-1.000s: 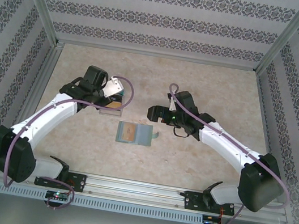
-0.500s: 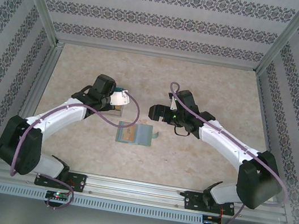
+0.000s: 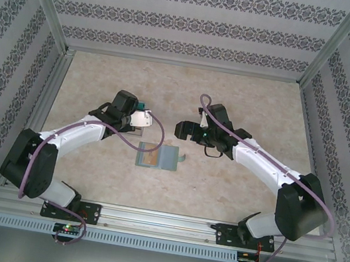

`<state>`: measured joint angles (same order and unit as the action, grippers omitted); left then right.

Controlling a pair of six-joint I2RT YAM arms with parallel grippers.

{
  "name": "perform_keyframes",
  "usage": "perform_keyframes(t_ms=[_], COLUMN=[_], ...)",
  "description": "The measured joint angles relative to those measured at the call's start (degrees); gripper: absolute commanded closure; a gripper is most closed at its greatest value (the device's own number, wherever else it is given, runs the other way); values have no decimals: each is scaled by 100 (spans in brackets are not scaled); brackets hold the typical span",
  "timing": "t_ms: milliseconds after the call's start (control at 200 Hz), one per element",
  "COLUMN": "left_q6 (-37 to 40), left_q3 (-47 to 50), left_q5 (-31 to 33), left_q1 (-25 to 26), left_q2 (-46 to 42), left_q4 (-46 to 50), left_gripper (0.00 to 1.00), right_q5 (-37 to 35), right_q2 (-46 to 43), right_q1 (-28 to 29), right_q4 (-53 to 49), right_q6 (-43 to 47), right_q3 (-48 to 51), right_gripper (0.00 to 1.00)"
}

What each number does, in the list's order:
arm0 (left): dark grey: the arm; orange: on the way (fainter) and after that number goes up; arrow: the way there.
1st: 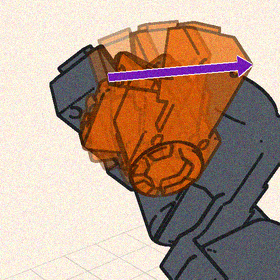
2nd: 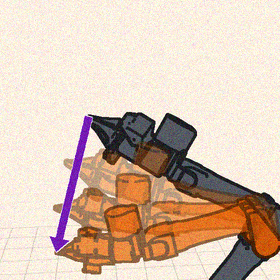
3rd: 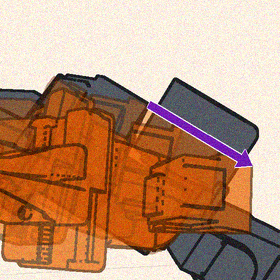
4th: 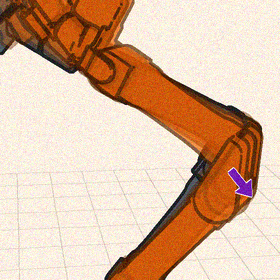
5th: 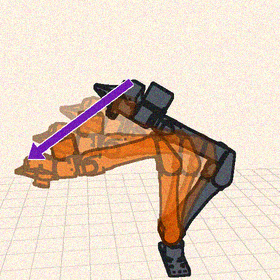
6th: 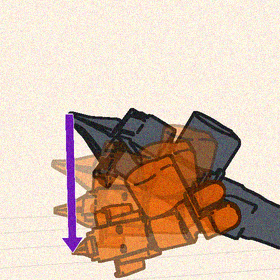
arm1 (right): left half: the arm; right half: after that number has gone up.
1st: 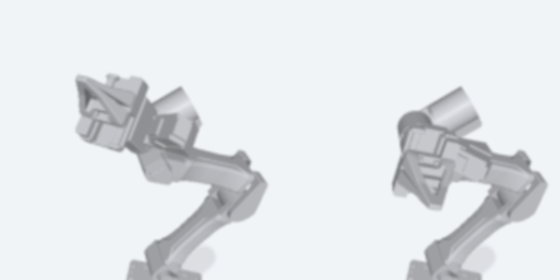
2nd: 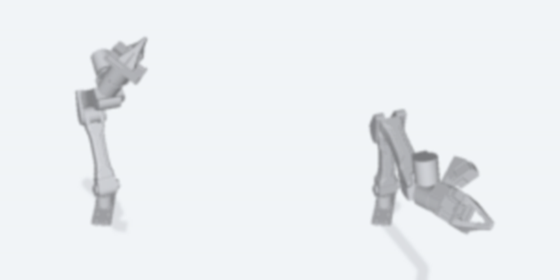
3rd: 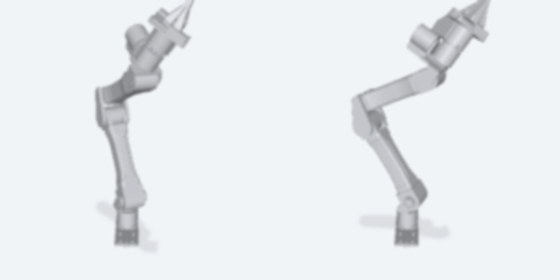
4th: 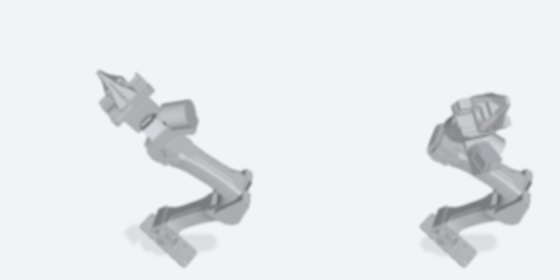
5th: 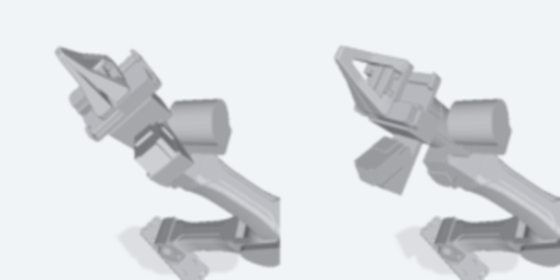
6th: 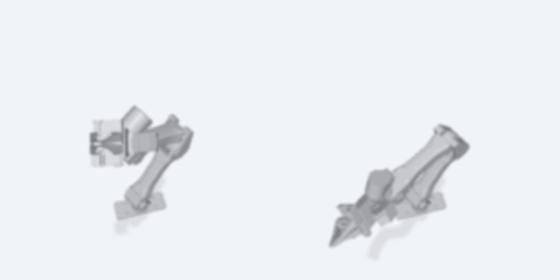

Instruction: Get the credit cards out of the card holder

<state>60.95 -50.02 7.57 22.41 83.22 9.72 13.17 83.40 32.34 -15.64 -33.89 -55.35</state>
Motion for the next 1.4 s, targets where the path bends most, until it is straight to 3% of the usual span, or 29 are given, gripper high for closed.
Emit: perform_keyframes(t_ms=[320, 360, 595, 1159, 1284, 1399], left_q6=[20, 17, 13, -282, -402, -728], left_q3=[26, 26, -55, -487, -483, -483], left_q5=[79, 111, 337, 643, 645, 636], left_q1=[0, 0, -2, -63, -79, -79], left_q2=[334, 391, 688, 1067, 870, 426], left_q4=[-273, -308, -553, -629, -627, -566], left_gripper=[100, 93, 83, 77, 72, 61], right_q5=[28, 28, 46, 133, 151, 153], right_q2=[37, 37, 39, 39, 39, 39], right_q1=[-37, -37, -37, -37, -35, -24], right_q4=[0, 0, 2, 4, 7, 9], right_q6=[-42, -44, -66, -101, -138, -175], right_q3=[0, 0, 0, 0, 0, 0], right_gripper=[2, 2, 2, 2, 2, 2])
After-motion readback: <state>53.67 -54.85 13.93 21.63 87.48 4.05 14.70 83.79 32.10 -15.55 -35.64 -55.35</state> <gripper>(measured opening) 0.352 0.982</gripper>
